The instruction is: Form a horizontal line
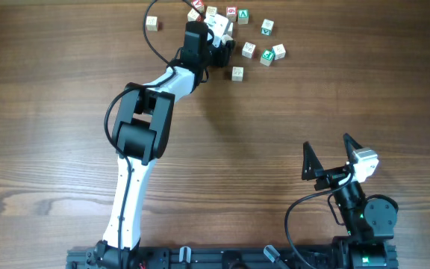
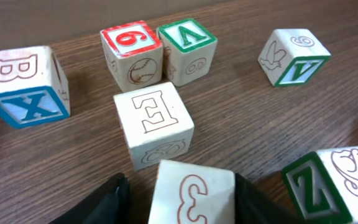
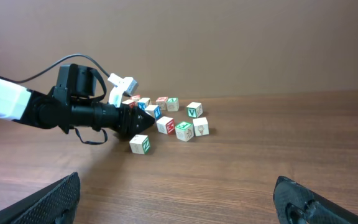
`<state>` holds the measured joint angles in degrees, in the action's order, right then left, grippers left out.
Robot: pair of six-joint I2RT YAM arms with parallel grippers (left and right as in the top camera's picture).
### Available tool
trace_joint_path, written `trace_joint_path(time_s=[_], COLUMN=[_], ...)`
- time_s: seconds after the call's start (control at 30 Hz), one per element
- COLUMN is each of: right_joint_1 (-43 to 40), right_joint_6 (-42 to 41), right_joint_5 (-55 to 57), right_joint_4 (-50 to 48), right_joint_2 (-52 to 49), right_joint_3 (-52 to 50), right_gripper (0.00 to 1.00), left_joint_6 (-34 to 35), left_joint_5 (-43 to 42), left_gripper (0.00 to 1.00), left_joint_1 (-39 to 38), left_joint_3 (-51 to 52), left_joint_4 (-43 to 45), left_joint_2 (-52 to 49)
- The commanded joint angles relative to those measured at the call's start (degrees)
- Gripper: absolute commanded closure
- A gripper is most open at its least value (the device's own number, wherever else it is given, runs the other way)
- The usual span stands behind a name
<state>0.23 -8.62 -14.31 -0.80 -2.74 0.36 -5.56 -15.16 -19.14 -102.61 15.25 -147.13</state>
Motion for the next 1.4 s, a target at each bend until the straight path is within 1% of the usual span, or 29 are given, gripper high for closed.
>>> trace_joint_path(time_s=[0.0, 0.07, 0.13, 0.37, 0.5, 0.6, 0.7, 0.87, 0.93, 1.0, 1.07, 1.17, 1.27, 1.37], right_joint_1=[-0.09, -0.09, -0.09, -0.09, -0.09, -0.09, -0.09, -0.09, -0.09, -0.09, -0.09, -0.09, -0.09, -0.09], right_joint_6=[1.09, 1.11, 1.09, 1.11, 1.11, 1.11, 1.14, 1.09, 1.14, 1.11, 1.11, 1.11, 1.11, 1.11], right_joint_5=[0.52, 0.52, 0.52, 0.52, 0.52, 0.52, 0.52, 0.52, 0.52, 0.52, 0.52, 0.52, 0.52, 0.52], right_joint_4=[-0.11, -0.11, -0.11, -0.11, -0.11, -0.11, -0.11, -0.11, -0.11, -0.11, -0.11, -0.11, -0.11, -0.09], right_joint_2=[-0.11, -0.11, -0.11, -0.11, -0.11, -0.11, -0.11, -0.11, -0.11, -0.11, -0.11, -0.11, -0.11, -0.11], right_joint_3=[0.04, 0.04, 0.04, 0.04, 0.04, 0.04, 0.04, 0.04, 0.04, 0.04, 0.04, 0.04, 0.04, 0.04], right_gripper=[0.0, 0.01, 0.0, 0.0, 0.0, 0.0, 0.0, 0.0, 0.0, 0.0, 0.0, 0.01, 0.0, 0.0], left_joint_6=[0.02, 0.0, 0.0, -0.02, 0.0, 0.02, 0.11, 5.97, 10.49, 14.47, 17.55, 21.2, 24.96, 30.34], left_joint_5=[-0.87, -0.87, -0.87, -0.57, 2.93, 5.53, 7.96, 14.45, 16.85, 17.64, 17.86, 19.19, 20.76, 18.82], left_gripper=[0.53, 0.59, 0.62, 0.62, 0.63, 0.67, 0.68, 0.72, 0.72, 0.73, 0.73, 0.74, 0.75, 0.74], left_joint_1=[-0.26, -0.26, -0.24, -0.24, -0.24, -0.24, -0.26, -0.24, -0.24, -0.26, -0.26, -0.26, -0.26, -1.03], left_joint_3=[-0.04, -0.04, -0.04, -0.04, -0.04, -0.04, -0.04, -0.04, -0.02, 0.44, 2.21, 6.14, 14.4, 24.79], left_joint_4=[-2.29, -5.44, -8.72, -22.77, -35.17, -45.27, -55.63, -74.58, -81.72, -86.09, -87.34, -84.52, -75.14, -61.68], left_joint_2=[0.0, 2.21, 4.92, 17.77, 28.0, 35.17, 42.82, 55.3, 58.88, 61.22, 62.75, 63.08, 62.64, 61.86])
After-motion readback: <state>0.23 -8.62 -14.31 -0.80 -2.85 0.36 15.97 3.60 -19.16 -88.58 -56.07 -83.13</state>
